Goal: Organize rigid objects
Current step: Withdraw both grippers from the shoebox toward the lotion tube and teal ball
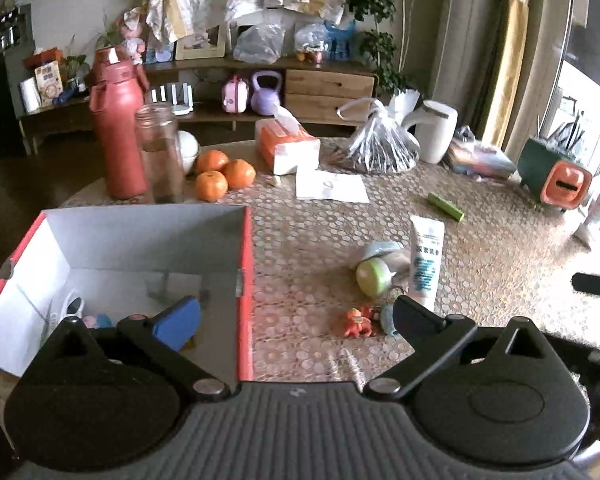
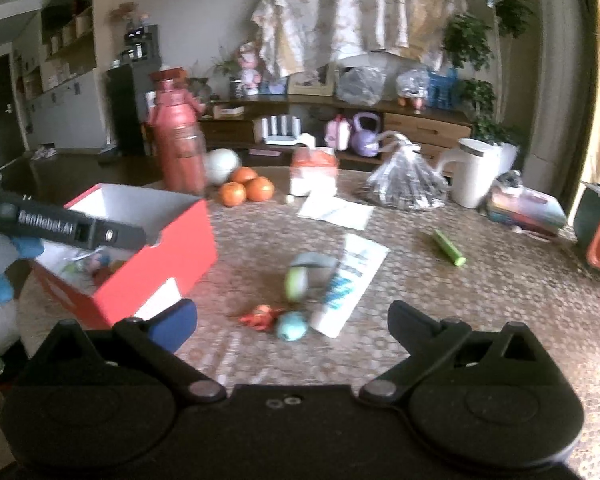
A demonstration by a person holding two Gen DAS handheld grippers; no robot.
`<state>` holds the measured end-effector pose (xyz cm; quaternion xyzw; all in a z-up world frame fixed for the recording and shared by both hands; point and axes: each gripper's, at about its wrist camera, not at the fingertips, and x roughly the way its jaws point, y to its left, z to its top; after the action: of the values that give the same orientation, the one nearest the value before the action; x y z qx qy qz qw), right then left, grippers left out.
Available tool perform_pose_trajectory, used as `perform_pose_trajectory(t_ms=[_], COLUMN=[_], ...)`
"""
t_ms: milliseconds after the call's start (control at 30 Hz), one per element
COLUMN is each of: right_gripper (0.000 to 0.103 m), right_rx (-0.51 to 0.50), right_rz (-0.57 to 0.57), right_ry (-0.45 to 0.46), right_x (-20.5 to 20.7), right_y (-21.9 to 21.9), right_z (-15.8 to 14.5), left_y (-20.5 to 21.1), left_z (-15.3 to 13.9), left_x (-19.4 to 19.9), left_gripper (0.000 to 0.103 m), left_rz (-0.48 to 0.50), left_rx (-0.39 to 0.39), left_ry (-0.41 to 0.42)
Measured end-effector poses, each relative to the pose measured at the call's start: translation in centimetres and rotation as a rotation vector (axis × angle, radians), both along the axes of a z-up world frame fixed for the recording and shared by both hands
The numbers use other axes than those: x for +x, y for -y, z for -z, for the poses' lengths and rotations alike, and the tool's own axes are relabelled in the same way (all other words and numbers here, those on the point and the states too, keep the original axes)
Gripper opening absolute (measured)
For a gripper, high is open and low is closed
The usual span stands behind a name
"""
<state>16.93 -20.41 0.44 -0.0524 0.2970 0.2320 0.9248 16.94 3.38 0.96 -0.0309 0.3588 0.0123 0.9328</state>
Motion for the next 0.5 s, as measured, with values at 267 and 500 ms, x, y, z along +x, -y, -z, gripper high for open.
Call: perform_pose_trajectory(t_ms=[267, 500], right_gripper=[0.102, 0.102], right_rx=[0.024, 0.05], right_rz=[0.078, 0.118], right_ry=[-0.065, -0.143], right_x=[3.9, 8.0], right_y=[3.2, 3.5], right_z=[1.1, 2.6], left_y=[3.7, 6.1], left_z=[2.9, 6.3], left_x=[2.6, 4.9], left_gripper=[0.103, 0.103], left_rz=[-0.001, -0.001], left_rx=[-0.01, -0.013], left_ry=[-0.05, -0.104])
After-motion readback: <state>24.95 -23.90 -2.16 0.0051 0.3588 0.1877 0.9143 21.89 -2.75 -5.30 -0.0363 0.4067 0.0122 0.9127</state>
